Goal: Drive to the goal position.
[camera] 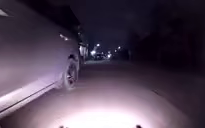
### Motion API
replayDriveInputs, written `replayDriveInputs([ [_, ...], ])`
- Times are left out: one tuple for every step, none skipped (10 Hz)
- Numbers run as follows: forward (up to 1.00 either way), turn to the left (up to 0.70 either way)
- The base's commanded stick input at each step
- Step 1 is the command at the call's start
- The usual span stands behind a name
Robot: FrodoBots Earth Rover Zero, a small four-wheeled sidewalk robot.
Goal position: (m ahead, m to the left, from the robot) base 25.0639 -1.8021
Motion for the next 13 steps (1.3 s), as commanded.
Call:
replayDriveInputs([
  [0.70,0.00],
  [0.70,0.00],
  [0.70,0.00],
  [0.70,-0.17],
  [0.70,-0.25],
  [0.70,0.00],
  [0.70,0.00],
  [0.70,0.00],
  [0.70,0.00],
  [0.70,0.00],
  [0.70,0.00],
  [0.70,0.00],
  [0.70,0.00],
])
